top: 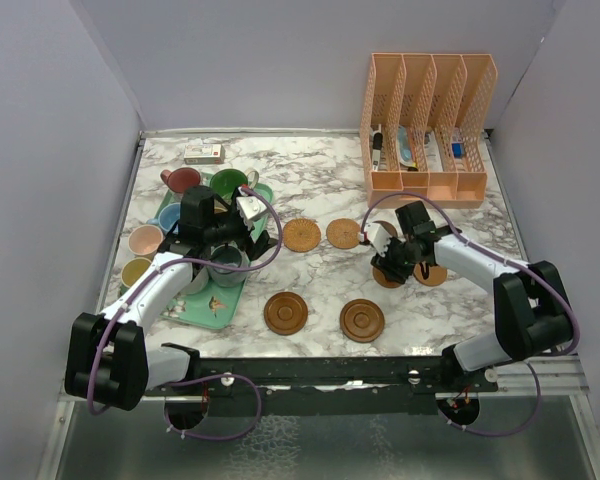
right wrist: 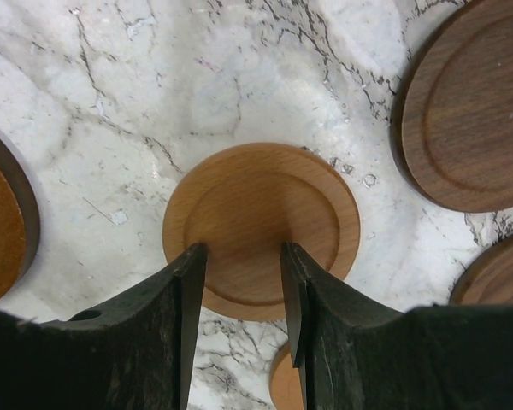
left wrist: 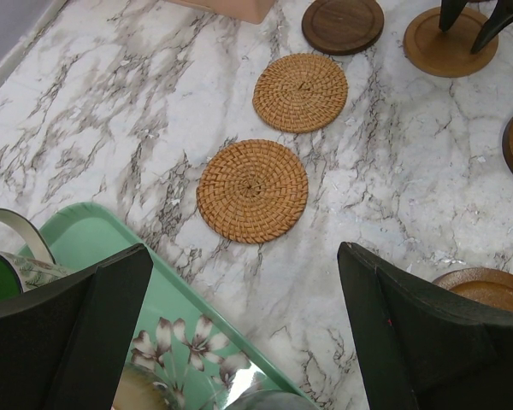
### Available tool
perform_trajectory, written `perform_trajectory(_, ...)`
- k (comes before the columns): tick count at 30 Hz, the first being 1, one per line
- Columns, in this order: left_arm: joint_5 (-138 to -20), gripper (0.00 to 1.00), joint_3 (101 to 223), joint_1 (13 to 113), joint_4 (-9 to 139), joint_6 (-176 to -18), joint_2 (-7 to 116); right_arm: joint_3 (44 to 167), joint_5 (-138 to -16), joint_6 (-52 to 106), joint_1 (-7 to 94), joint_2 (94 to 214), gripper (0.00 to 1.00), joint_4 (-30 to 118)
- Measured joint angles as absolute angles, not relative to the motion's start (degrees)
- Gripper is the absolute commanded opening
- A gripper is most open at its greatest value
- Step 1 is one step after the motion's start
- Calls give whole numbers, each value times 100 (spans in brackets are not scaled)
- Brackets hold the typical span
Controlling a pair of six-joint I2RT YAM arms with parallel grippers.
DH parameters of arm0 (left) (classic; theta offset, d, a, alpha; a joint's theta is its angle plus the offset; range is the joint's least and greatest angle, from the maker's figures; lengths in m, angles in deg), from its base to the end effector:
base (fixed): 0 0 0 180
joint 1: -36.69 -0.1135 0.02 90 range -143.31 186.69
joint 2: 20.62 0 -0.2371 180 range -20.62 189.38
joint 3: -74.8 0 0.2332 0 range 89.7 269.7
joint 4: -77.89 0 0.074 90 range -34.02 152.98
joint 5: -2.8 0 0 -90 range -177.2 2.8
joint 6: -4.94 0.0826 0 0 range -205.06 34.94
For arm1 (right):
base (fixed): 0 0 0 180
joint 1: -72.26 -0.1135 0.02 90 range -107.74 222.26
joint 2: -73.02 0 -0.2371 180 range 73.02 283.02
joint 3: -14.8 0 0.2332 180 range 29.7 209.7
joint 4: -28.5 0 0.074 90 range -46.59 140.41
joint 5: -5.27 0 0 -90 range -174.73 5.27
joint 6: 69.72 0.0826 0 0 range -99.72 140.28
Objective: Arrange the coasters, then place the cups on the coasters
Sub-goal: Move the coaster to the center of the board.
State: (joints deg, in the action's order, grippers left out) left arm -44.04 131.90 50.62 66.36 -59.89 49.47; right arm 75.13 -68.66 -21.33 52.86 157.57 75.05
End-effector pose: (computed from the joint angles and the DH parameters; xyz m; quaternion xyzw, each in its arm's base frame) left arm 0.2665 -0.1243 0.2283 0.4492 0.6705 -0.2586 0.5308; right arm 0.2383 0.1082 0.1090 -0.5157 0.8293 0.1034 0.1888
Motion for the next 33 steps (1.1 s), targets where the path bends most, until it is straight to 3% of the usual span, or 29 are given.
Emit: perform_trajectory(33,-4393,95,13146,5062,6636,-5980,4982,7800,-6778,-1484,4980,16151,39,7275)
